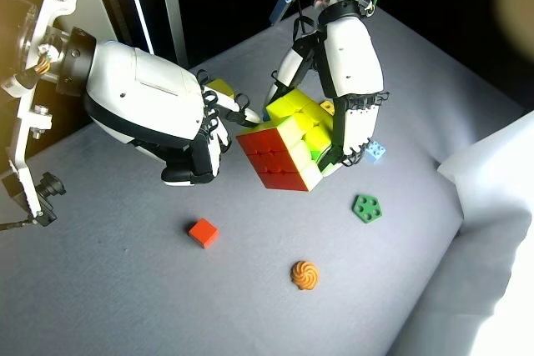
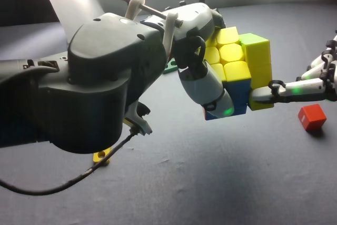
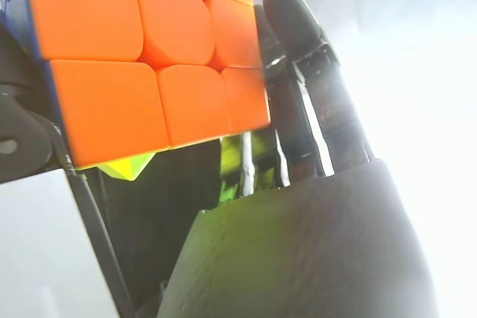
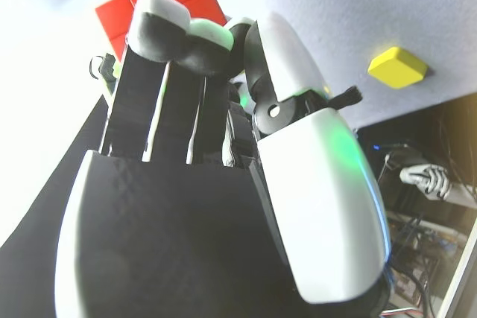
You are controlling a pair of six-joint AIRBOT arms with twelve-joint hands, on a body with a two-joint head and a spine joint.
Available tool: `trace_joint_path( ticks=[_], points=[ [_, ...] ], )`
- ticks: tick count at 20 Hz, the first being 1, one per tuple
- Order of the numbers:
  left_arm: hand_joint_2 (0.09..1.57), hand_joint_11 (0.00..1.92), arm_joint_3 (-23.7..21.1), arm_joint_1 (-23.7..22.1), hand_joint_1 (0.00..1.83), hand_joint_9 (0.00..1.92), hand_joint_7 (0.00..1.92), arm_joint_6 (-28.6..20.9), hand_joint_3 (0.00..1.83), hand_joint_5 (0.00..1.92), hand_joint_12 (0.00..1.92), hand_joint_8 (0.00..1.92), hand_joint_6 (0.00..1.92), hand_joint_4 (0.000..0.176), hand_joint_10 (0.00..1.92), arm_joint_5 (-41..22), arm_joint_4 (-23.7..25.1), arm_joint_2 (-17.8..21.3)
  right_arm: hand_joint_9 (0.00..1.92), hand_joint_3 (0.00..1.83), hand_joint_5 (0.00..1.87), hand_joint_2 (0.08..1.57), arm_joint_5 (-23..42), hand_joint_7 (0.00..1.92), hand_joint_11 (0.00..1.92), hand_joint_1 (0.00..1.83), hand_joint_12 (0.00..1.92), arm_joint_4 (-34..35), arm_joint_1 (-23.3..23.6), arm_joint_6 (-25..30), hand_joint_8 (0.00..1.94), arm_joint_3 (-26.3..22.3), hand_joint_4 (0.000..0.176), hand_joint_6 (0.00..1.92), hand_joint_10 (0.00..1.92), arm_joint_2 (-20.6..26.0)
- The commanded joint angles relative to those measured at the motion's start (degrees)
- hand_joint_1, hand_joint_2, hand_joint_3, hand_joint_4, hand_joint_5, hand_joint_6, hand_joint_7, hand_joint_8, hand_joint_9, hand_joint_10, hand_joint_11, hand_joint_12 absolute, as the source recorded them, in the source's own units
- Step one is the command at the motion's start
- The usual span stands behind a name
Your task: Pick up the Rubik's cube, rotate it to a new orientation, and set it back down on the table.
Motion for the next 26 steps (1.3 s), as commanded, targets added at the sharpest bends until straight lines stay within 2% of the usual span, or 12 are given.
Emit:
trace_joint_path(
  ticks=[1, 3, 4, 6, 9, 14, 16, 19, 21, 22, 24, 26],
  points=[
    [1.18, 0.49, 0.09, -1.47, 1.35, 0.72, 0.83, -1.35, 0.00, 0.88, 1.28, 1.28, 1.07, 0.000, 1.42, 0.18, 4.36, -0.03, 0.89, 0.00, 0.07, 1.35, -1.83, 0.68, 0.97, 1.32, 1.92, 0.40, 0.34, -0.45, 1.57, 0.17, 0.113, 0.00, 1.92, -0.12],
    [1.18, 0.47, 0.15, -1.46, 1.35, 0.71, 0.82, -1.29, 0.00, 0.89, 1.30, 1.29, 1.03, 0.000, 1.45, 0.18, 4.36, -0.03, 0.86, 0.00, 0.07, 1.37, -2.03, 0.65, 0.97, 1.31, 1.92, 0.40, 0.43, -0.48, 1.61, 0.21, 0.109, 0.00, 1.92, -0.28],
    [1.19, 0.47, 0.15, -1.46, 1.35, 0.71, 0.81, -1.28, 0.00, 0.85, 1.30, 1.26, 1.13, 0.000, 1.45, 0.18, 4.36, -0.03, 0.88, 0.00, 0.09, 1.36, -2.42, 0.66, 0.99, 1.32, 1.92, 0.40, 0.42, -0.57, 1.59, 0.25, 0.093, 0.01, 1.92, -0.40],
    [1.19, 0.47, 0.20, -1.45, 1.35, 0.71, 0.81, -1.27, 0.00, 0.84, 1.31, 1.27, 1.16, 0.000, 1.45, 0.18, 4.36, -0.03, 0.89, 0.00, 0.08, 1.36, -2.91, 0.67, 0.99, 1.32, 1.92, 0.40, 0.37, -0.77, 1.59, 0.69, 0.089, 0.00, 1.92, -0.65],
    [1.19, 0.49, 0.20, -1.45, 1.35, 0.71, 0.84, -1.20, 0.00, 0.85, 1.31, 1.24, 1.11, 0.000, 1.46, 0.18, 4.37, -0.03, 0.88, 0.00, 0.09, 1.36, -3.53, 0.67, 0.99, 1.32, 1.92, 0.41, 0.15, -0.76, 1.58, 1.57, 0.097, 0.00, 1.92, -1.21],
    [1.20, 0.44, 0.19, -1.45, 1.35, 0.68, 0.79, -0.97, 0.00, 0.87, 1.34, 1.32, 1.06, 0.000, 1.50, 0.40, 4.37, -0.03, 0.87, 0.00, 0.08, 1.37, -3.74, 0.65, 0.96, 1.31, 1.92, 0.41, -0.06, -0.77, 1.61, 2.09, 0.095, 0.00, 1.92, -1.84],
    [1.18, 0.49, 0.22, -1.45, 1.35, 0.72, 0.83, -0.95, 0.00, 0.87, 1.31, 1.25, 1.08, 0.000, 1.45, 0.41, 4.37, -0.03, 0.87, 0.00, 0.09, 1.36, -3.89, 0.67, 0.97, 1.32, 1.92, 0.41, -0.06, -0.77, 1.58, 2.26, 0.091, 0.00, 1.92, -2.00],
    [1.19, 0.46, 0.20, -1.38, 1.35, 0.70, 0.81, -0.95, 0.00, 0.88, 1.32, 1.27, 1.07, 0.000, 1.47, 0.48, 4.37, -0.03, 0.91, 0.00, 0.06, 1.36, -3.94, 0.67, 0.98, 1.32, 1.92, 0.41, -0.12, -0.77, 1.58, 2.29, 0.114, 0.00, 1.92, -2.10],
    [1.18, 0.49, 0.20, -1.39, 1.35, 0.71, 0.83, -0.95, 0.00, 0.88, 1.30, 1.25, 1.06, 0.000, 1.47, 0.52, 4.37, -0.03, 0.91, 0.00, 0.05, 1.37, -4.00, 0.66, 1.00, 1.32, 1.92, 0.41, -0.28, -0.77, 1.59, 2.29, 0.117, 0.00, 1.92, -2.18],
    [1.21, 0.46, 0.20, -1.39, 1.34, 0.66, 0.78, -0.95, 0.00, 0.84, 1.33, 1.35, 1.10, 0.000, 1.53, 0.52, 4.37, -0.03, 0.91, 0.00, 0.07, 1.36, -4.11, 0.66, 0.97, 1.32, 1.92, 0.41, -0.48, -0.77, 1.59, 2.29, 0.135, 0.01, 1.92, -2.19],
    [1.21, 0.44, 0.20, -1.41, 1.34, 0.66, 0.78, -0.95, 0.00, 0.85, 1.36, 1.35, 1.09, 0.000, 1.51, 0.52, 4.37, -0.03, 0.91, 0.00, 0.06, 1.37, -4.20, 0.66, 0.97, 1.31, 1.92, 0.40, -0.86, -0.87, 1.59, 2.29, 0.139, 0.00, 1.92, -2.19],
    [1.20, 0.45, 0.20, -1.45, 1.35, 0.66, 0.77, -0.95, 0.00, 0.88, 1.37, 1.37, 1.01, 0.000, 1.53, 0.52, 4.37, -0.03, 0.91, 0.00, 0.07, 1.38, -4.26, 0.64, 0.99, 1.31, 1.92, 0.40, -0.86, -0.98, 1.62, 2.29, 0.131, 0.01, 1.92, -2.19]
  ],
)
